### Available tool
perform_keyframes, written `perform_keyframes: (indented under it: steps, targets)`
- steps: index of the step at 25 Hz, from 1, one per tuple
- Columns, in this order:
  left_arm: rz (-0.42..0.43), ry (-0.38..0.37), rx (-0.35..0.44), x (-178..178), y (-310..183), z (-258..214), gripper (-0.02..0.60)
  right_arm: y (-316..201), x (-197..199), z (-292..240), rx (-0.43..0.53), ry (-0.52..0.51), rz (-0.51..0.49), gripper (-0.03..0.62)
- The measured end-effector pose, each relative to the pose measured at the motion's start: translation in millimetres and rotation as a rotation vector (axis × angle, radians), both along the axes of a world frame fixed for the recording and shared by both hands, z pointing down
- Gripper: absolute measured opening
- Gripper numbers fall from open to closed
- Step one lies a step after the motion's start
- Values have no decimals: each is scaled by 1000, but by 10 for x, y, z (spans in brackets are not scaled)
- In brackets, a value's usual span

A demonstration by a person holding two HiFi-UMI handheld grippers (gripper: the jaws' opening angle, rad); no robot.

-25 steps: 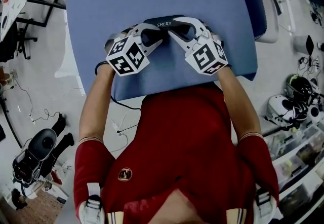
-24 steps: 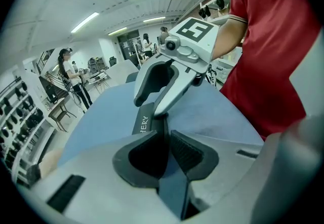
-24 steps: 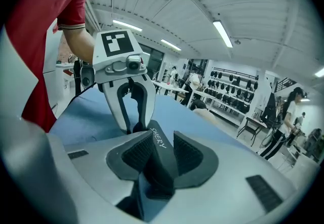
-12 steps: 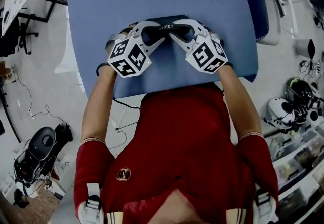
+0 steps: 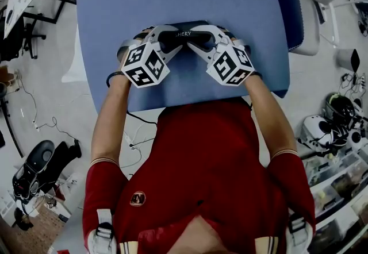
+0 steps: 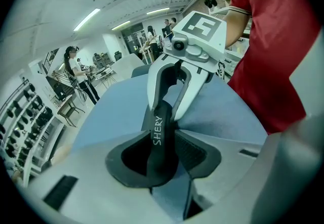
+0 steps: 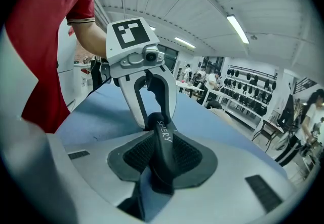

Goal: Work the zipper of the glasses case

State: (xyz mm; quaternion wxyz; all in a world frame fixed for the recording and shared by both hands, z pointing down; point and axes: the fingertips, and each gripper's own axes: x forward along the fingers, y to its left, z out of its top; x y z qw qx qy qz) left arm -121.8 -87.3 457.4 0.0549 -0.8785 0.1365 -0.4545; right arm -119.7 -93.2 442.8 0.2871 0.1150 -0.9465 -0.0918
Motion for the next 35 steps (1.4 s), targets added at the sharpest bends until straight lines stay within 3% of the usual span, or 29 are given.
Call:
perform_keyframes:
  steps: [6,13,24,35]
  targets:
    - [-31,8,-8,103,-42,11,130,-208,431,-83,-50,-33,-93,107]
    - [-55,-7,-6,213,-94,19,130,-624,889,23,-71,26,-201,107]
    - [-114,-8,-17,203,-142,42,130,-720,809,391,-48,172,-595,104]
    - [-84,-76,-4,207,-135,52,130,-600,717,560,61,317,-945,80]
